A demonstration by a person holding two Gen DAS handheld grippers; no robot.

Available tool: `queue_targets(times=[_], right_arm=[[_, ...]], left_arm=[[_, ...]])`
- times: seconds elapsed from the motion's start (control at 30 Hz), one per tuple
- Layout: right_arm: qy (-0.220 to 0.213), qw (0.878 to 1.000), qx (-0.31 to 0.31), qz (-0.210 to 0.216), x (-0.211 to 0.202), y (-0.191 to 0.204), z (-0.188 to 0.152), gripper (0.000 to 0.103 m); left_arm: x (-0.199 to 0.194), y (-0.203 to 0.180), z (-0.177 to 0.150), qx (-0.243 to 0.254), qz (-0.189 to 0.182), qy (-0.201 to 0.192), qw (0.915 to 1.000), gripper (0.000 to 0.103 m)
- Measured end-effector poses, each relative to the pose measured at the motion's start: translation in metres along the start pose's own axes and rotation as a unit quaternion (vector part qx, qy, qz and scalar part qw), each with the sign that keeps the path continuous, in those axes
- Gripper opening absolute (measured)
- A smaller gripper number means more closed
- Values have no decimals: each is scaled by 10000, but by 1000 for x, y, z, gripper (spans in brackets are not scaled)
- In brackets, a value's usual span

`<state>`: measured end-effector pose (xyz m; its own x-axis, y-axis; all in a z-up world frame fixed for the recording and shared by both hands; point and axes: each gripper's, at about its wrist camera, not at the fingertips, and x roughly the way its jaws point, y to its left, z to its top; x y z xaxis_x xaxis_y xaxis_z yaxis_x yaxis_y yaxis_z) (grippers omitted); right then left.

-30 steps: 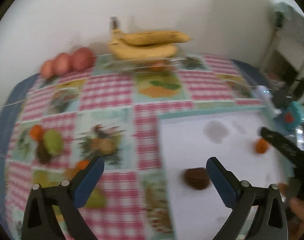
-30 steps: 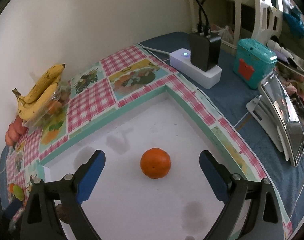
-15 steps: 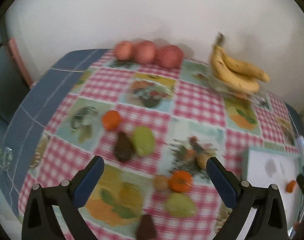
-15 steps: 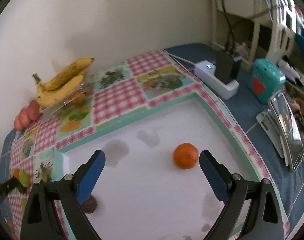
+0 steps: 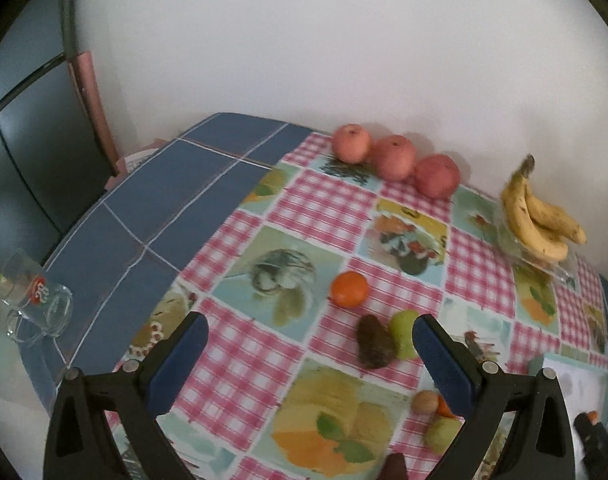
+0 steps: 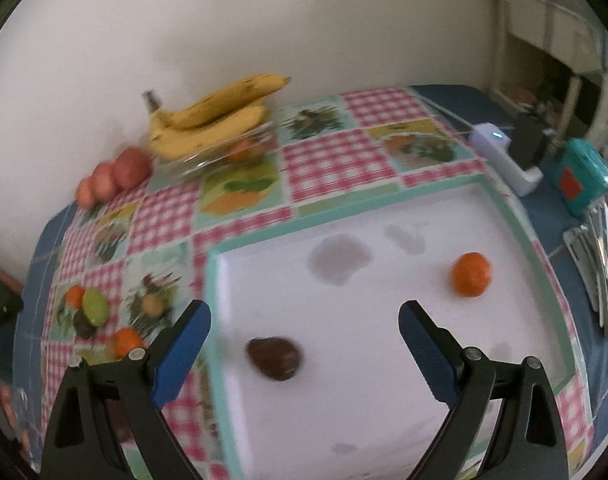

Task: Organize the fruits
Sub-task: 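Withdraw both tools from the tray back toward the fruit, then grasp the dark avocado with the left tool while the right tool grasps the green pear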

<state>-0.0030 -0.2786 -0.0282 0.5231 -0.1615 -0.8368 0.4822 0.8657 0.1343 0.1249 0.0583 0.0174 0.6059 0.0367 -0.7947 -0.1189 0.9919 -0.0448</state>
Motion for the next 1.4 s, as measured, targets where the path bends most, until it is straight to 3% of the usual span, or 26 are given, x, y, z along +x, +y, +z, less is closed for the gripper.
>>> queue_targets(times=[0.33,0.57,0.73,0.97,1.07,1.23,1.4], right_arm=[[-26,9896,-1315,584,-6,90,-16,95],[8,9875,-1326,856,-4,120,-15,95],[-137,9838,-1612,771,-8,140,-17,95],[220,9812,-1694,896,12,156,-26,94],[396,9794,-1756,917,20,163,-30,83],[763,9761,-1799,947,40,168,-40,79],[1169,9724,-1803,908,63,170,-53,75]], left_arm=[[5,21,1,-160,-409,188,9989,103],[11,12,3,78,-722,372,9967,103],[28,4,0,206,-873,655,9938,102],[56,0,-5,194,-964,1043,9897,102],[68,-1,-7,148,-1009,1185,9877,102],[97,-7,-12,175,-1106,1496,9824,94],[116,-11,-19,49,-1296,1737,9762,93]])
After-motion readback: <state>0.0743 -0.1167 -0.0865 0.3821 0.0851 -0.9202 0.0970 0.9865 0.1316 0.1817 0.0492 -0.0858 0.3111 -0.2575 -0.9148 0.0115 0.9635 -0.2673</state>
